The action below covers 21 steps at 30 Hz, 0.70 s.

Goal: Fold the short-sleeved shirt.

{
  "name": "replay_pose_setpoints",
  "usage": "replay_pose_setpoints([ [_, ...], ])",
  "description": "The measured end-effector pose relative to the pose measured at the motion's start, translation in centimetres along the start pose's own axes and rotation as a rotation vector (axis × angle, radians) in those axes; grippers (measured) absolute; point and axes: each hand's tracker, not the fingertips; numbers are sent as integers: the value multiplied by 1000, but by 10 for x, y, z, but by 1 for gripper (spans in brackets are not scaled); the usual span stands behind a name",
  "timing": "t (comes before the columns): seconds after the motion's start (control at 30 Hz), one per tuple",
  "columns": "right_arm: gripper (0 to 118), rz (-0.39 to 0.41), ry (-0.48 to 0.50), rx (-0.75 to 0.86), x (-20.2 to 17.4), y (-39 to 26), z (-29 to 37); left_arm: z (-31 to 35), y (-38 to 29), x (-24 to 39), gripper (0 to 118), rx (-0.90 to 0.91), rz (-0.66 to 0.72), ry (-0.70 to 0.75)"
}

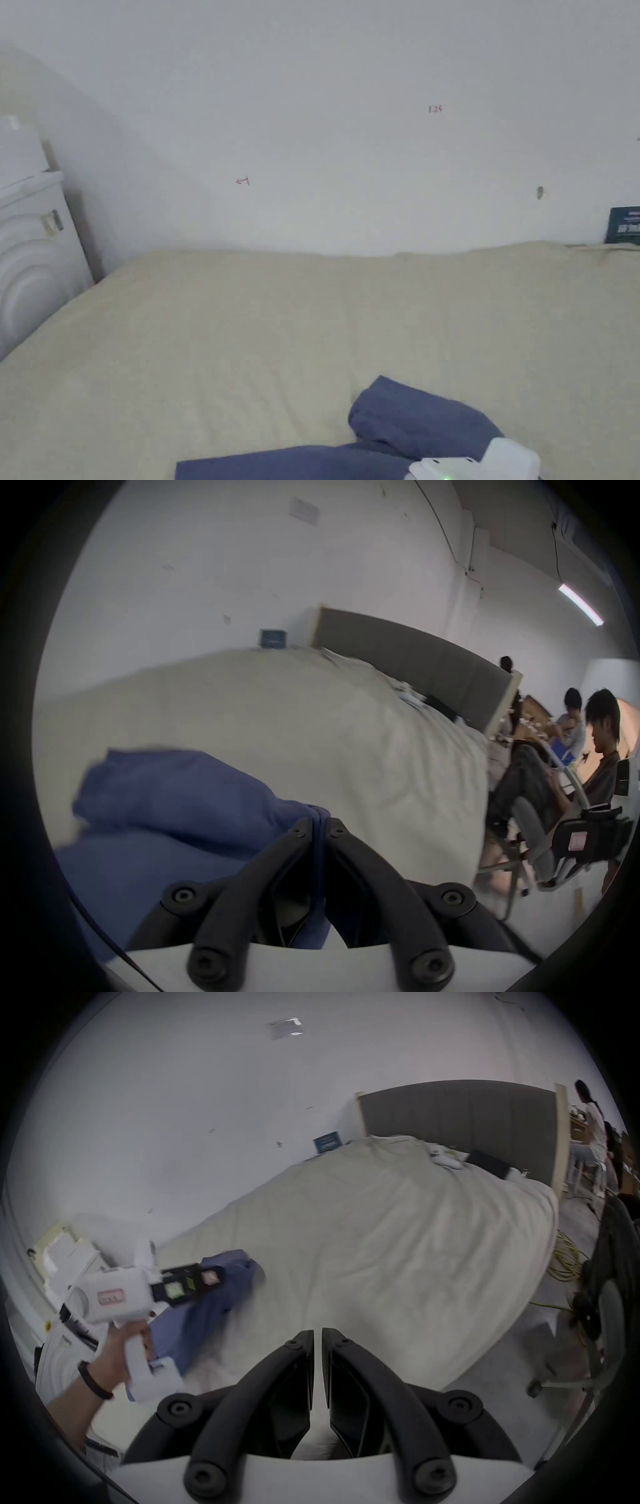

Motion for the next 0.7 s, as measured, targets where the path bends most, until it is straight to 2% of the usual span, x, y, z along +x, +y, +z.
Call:
replay_pose_setpoints([
  [0.13, 5, -48, -39, 4, 30, 1, 7, -72, -25, 86, 1, -91, -37, -80],
  [0.27, 5, -30, -82, -1, 41, 1, 7, -97, -47, 117, 5, -137, -30, -61],
  [0.33, 5, -9, -83, 3, 40, 1, 7, -86, -54, 95, 21, -130, 10, -39],
  [0.37, 5, -1, -78, 1, 37, 1, 7, -77, -53, 86, 33, -126, 58, -74],
  [0.4, 5, 9, -65, 7, 34, 1, 7, -66, -51, 80, 50, -114, 89, -47],
  [0.43, 5, 18, -42, 14, 29, 2, 7, -48, -47, 72, 60, -80, 109, -13],
  [0.57, 5, 63, 45, 43, 0, 9, 0, 64, -32, 5, 81, 130, 154, 81],
  [0.63, 5, 92, 120, 47, -21, 12, -4, 130, -34, -29, 99, 207, 190, 178],
  [0.7, 6, 131, 187, 48, -45, 15, -6, 198, -42, -53, 104, 271, 218, 279],
])
